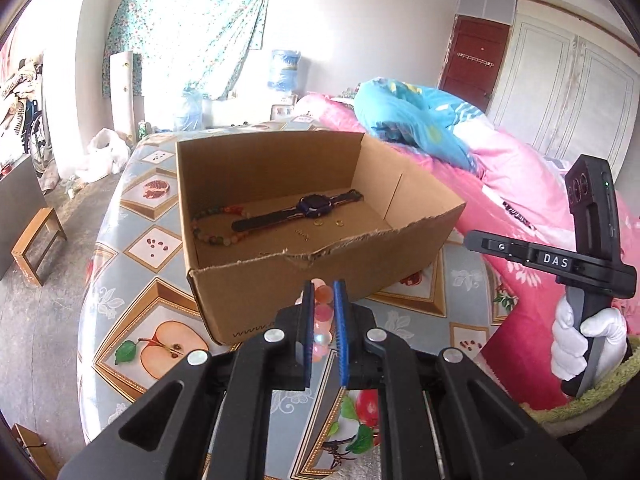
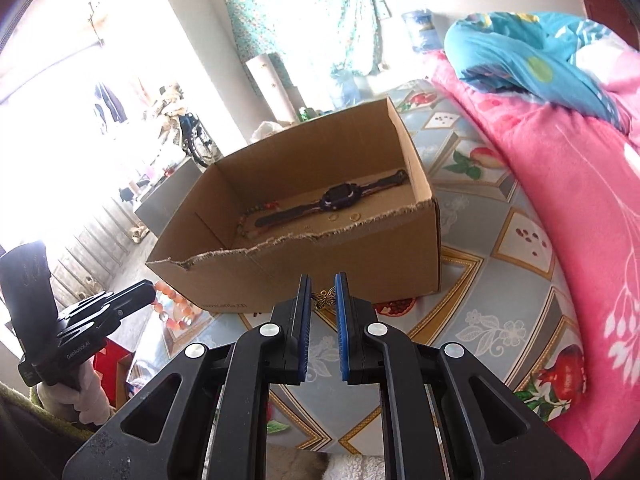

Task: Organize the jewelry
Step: 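Lift the butterfly charm with the right tool toward the box, then carry the charm and pink bead bracelet into the box and open both tools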

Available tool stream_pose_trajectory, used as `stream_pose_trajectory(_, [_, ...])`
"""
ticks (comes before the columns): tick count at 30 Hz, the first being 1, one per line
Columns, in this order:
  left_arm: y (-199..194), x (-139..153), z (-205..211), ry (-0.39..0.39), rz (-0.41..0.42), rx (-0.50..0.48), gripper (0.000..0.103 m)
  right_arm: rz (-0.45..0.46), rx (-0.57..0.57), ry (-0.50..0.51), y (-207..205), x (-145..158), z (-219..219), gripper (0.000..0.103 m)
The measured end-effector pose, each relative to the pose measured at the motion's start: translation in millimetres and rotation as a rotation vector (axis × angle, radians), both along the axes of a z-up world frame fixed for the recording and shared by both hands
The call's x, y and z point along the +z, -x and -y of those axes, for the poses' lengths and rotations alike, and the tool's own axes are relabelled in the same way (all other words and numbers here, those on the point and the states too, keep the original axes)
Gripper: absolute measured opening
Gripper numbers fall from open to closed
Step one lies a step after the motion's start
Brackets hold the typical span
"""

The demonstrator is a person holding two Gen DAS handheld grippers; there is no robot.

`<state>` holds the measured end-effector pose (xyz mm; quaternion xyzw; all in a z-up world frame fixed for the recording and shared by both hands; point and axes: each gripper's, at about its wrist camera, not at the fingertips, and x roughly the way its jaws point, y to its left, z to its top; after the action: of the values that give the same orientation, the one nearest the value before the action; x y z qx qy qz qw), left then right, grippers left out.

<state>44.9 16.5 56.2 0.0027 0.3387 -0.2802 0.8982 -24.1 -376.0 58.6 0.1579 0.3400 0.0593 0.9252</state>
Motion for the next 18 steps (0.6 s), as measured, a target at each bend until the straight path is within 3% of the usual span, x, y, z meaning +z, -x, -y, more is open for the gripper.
stream_pose_trajectory(9, [8, 62, -12, 0.151, 0.075, -0.072, 0.009, 0.105, 0.057, -0.016, -25, 41, -18, 0.01])
stream_pose_trajectory(14, [-17, 86, -11, 0.167, 0.1, -0.091, 0.009, 0.134, 0.121, -0.003, -55, 63, -20, 0.01])
stream_pose_trajectory(18, [-53, 87, 1, 0.085, 0.06, -0.119, 0.009, 0.082, 0.196, -0.027, -94, 68, -22, 0.01])
